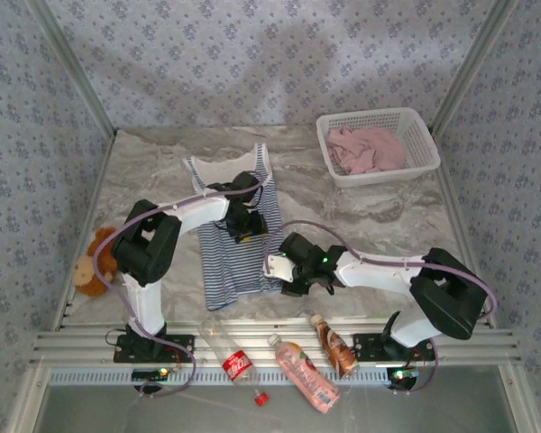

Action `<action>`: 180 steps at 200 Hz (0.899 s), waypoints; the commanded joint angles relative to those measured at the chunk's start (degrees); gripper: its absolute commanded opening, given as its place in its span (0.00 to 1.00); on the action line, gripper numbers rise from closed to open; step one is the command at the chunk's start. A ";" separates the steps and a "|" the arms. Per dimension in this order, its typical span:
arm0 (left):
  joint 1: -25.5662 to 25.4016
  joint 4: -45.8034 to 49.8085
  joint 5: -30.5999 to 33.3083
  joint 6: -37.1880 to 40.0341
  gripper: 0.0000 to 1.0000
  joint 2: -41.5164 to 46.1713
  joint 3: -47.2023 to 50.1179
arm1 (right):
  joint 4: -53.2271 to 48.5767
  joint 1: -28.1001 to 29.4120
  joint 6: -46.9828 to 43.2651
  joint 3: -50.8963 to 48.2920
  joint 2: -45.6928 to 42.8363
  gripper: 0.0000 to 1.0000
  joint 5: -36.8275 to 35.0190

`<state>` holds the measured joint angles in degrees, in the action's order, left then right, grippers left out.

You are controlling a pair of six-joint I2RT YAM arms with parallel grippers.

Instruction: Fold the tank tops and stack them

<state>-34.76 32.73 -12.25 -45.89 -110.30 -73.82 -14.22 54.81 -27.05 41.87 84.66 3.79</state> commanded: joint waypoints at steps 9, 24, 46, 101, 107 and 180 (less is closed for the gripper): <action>0.79 0.08 -2.16 2.05 0.45 -1.55 -2.06 | -0.24 0.36 -3.34 2.84 2.44 0.40 -4.23; 0.83 0.54 -2.38 2.76 0.44 -2.21 -2.65 | -2.36 0.76 -4.41 2.63 2.40 0.31 -7.19; 0.79 0.54 -2.99 3.17 0.43 -3.01 -3.32 | -4.41 0.75 -4.56 0.78 -0.04 0.21 -7.85; 0.62 5.32 -1.40 6.36 0.32 -6.18 -6.91 | -8.45 2.15 -1.87 -1.36 -2.66 0.14 -10.78; 0.66 5.78 -0.87 6.95 0.31 -6.56 -7.33 | -8.67 2.15 -1.79 -1.61 -3.11 0.14 -10.84; -0.40 11.06 1.34 10.83 0.26 -10.01 -9.73 | -14.36 3.36 -0.83 -2.94 -6.67 0.26 -10.93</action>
<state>-34.30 39.33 -13.65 -37.76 -117.34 -82.81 -23.94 57.54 -29.21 39.55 79.72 -6.28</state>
